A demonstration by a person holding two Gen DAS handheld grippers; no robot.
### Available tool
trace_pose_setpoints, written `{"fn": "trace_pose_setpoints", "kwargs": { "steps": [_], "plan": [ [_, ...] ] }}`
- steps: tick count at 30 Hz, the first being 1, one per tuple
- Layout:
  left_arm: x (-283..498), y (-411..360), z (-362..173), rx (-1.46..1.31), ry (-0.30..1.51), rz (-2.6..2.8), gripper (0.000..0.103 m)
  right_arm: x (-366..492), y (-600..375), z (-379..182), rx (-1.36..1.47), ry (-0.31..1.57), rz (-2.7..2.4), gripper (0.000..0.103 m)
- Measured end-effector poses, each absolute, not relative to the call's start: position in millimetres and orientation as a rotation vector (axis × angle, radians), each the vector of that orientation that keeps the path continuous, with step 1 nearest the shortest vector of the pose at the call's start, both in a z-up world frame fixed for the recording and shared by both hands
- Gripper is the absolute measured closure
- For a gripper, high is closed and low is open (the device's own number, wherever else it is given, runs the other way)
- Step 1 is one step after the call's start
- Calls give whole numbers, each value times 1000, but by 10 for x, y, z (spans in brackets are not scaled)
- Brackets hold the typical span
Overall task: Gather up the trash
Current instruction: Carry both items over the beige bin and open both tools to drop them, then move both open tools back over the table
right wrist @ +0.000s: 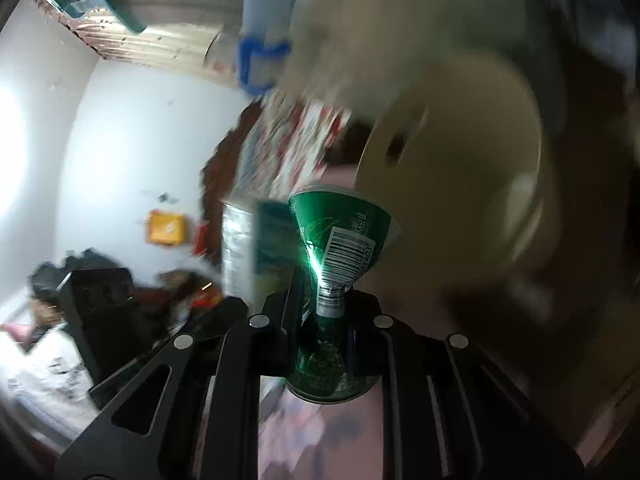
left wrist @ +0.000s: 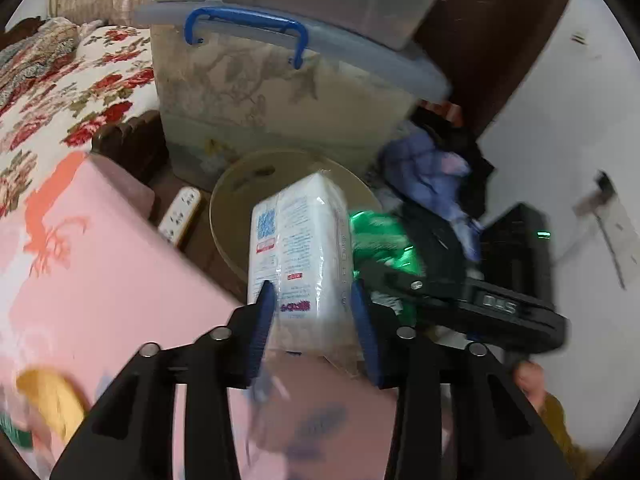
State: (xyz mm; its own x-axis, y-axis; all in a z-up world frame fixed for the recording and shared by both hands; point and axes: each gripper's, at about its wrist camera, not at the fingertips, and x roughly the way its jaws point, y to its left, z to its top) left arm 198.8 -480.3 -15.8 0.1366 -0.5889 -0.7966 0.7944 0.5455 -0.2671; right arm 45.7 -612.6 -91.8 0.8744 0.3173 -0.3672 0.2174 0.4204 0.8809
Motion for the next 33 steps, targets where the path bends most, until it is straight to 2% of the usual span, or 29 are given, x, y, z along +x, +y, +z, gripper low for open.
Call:
{"fn": "trace_pose_setpoints", "kwargs": {
  "steps": [1,3,4,6,8,10,15,16,18,19,25,30,33],
  "plan": [
    [2043,-4884,-194,241,1023,-1002,43,518,-6197,-894,1130,536,31,80],
    [2148,-5025,-268,246,1034,-954,30,675,-6260,-862,1090,572,-29,55],
    [2186,-5027,-285,241,1040,-944,30,750,-6275,-864,1077,584,-53,23],
    [2242,-4965,-287,193,1071,-960,30,804,-6284,-808,1028,578,-104,23],
    [2258,-4804,-227,145,1093,-989,30,851,-6271,-743,1001,597,-111,33],
    [2224,-4507,-42,90,1111,-1040,31,774,-6238,-667,1005,564,-110,33],
    [1799,-3360,623,21,909,-1117,30,186,-5458,-485,841,445,-96,33],
    [1694,-3087,718,37,846,-1091,28,122,-5210,-471,780,437,-84,30],
    [1524,-2510,800,67,773,-986,26,69,-4819,-474,665,420,-33,14],
    [1478,-2332,792,65,770,-943,26,73,-4636,-478,617,405,-7,3],
    [1074,-1113,536,-62,828,-617,27,-57,-4036,-389,565,351,102,3],
    [696,-433,478,-55,831,-480,27,-305,-3676,-323,578,417,157,3],
    [471,-63,478,-82,802,-437,27,-436,-3379,-272,574,456,202,10]
  ]
}}
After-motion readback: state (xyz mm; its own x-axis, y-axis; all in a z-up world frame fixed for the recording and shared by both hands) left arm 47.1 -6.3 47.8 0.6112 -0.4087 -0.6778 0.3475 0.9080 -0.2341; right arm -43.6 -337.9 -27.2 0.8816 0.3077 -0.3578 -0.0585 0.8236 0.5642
